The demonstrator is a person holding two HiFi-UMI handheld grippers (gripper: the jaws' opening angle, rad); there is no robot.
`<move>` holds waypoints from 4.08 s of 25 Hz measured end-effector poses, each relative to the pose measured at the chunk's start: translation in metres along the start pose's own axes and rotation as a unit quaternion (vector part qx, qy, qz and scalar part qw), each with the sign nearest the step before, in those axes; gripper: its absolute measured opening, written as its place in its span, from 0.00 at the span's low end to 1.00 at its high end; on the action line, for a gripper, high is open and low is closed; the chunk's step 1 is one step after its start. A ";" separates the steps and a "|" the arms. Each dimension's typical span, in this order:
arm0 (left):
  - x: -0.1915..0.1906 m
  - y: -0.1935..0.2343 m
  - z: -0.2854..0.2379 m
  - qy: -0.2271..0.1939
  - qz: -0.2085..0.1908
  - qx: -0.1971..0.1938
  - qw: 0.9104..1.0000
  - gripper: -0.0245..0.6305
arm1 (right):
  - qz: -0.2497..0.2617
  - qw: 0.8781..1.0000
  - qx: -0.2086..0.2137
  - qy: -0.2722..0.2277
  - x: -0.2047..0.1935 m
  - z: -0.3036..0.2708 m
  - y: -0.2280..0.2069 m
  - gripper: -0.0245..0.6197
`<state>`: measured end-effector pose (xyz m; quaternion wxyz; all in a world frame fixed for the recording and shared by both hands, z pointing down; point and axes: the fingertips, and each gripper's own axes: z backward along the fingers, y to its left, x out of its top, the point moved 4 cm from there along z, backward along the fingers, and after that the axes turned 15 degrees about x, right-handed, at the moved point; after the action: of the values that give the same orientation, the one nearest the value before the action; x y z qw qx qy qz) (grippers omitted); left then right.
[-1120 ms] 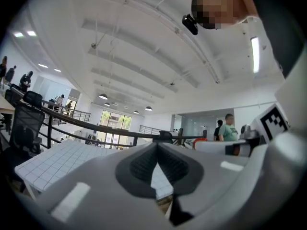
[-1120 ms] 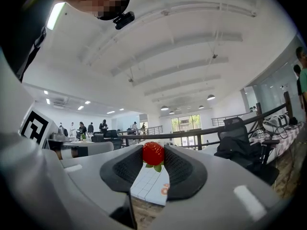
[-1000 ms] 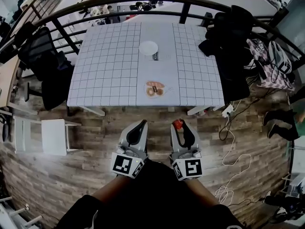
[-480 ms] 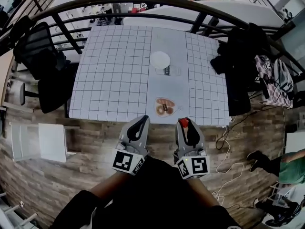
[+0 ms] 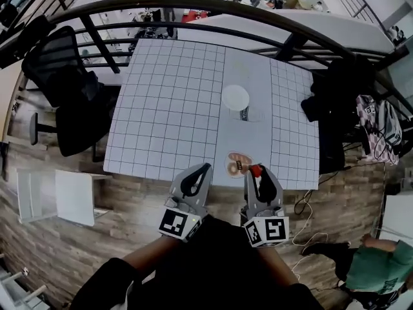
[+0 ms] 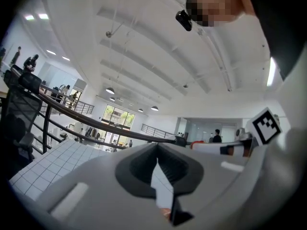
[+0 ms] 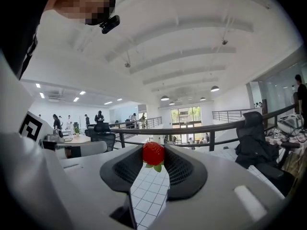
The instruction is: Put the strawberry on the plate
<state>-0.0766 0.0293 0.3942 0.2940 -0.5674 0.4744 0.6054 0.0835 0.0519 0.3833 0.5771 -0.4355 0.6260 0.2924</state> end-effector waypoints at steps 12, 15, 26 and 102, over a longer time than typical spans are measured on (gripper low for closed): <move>0.010 0.026 -0.007 0.006 0.002 -0.013 1.000 0.05 | -0.014 1.000 -0.021 0.005 -0.009 -0.024 0.003 0.25; 0.013 0.032 -0.001 -0.005 0.004 -0.007 1.000 0.05 | -0.010 1.000 -0.018 0.004 -0.006 -0.026 0.006 0.25; 0.021 0.052 0.023 -0.033 0.009 0.031 0.999 0.05 | 0.010 0.998 0.057 0.018 -0.005 -0.056 0.048 0.25; -0.078 0.023 -0.271 0.135 -0.029 0.054 0.989 0.05 | -0.035 0.982 0.081 0.170 -0.150 -0.302 -0.256 0.25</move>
<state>0.0278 -0.2112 0.5008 0.2750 -0.6405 0.5255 0.4878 0.1615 -0.2948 0.6145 0.5056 -0.4520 0.7210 0.1423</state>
